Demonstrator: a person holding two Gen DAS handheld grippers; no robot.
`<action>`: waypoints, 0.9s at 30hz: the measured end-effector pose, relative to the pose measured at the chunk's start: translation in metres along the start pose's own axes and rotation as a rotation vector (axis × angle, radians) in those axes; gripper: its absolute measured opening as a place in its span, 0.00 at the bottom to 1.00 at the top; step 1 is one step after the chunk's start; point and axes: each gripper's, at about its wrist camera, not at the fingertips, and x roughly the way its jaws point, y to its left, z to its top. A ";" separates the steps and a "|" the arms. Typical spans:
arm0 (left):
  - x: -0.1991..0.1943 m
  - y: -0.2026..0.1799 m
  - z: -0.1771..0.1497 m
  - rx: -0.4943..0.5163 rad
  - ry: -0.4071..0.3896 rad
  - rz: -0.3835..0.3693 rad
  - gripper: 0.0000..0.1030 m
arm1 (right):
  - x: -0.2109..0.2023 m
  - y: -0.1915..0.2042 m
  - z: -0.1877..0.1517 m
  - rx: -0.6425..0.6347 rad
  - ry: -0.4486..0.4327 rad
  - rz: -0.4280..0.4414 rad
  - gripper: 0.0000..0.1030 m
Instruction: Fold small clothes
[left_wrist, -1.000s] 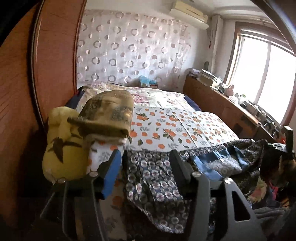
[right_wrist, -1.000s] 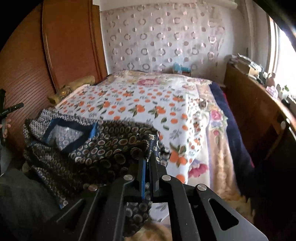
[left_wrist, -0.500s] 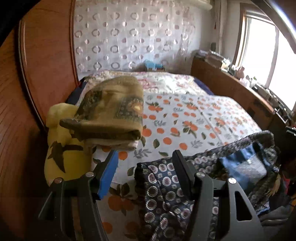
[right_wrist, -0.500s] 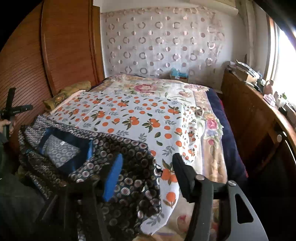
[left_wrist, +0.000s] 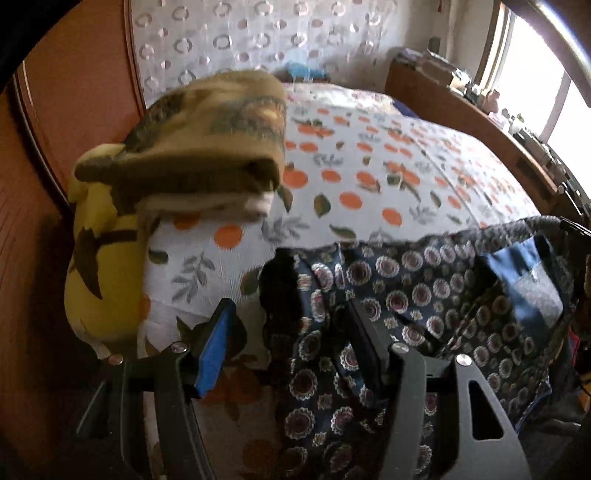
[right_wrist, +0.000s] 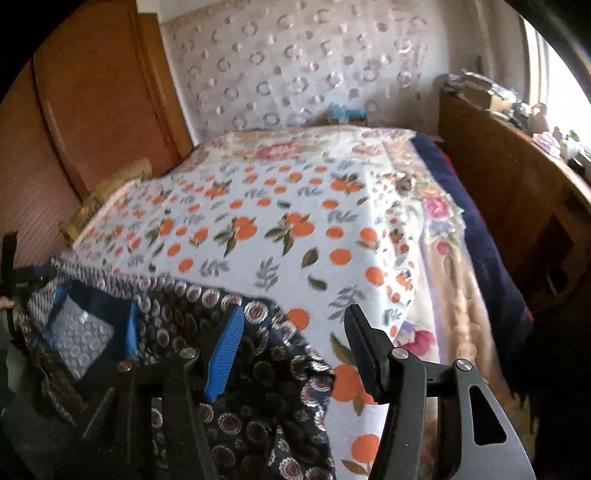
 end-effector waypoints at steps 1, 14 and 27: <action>0.000 0.000 0.000 0.002 -0.005 0.002 0.60 | 0.005 0.000 -0.001 -0.008 0.018 -0.008 0.57; 0.011 -0.001 0.025 0.071 0.070 -0.003 0.60 | 0.038 0.002 0.007 -0.055 0.150 -0.044 0.57; 0.013 0.005 0.037 0.153 0.107 0.035 0.60 | 0.038 0.009 0.006 -0.117 0.167 -0.034 0.40</action>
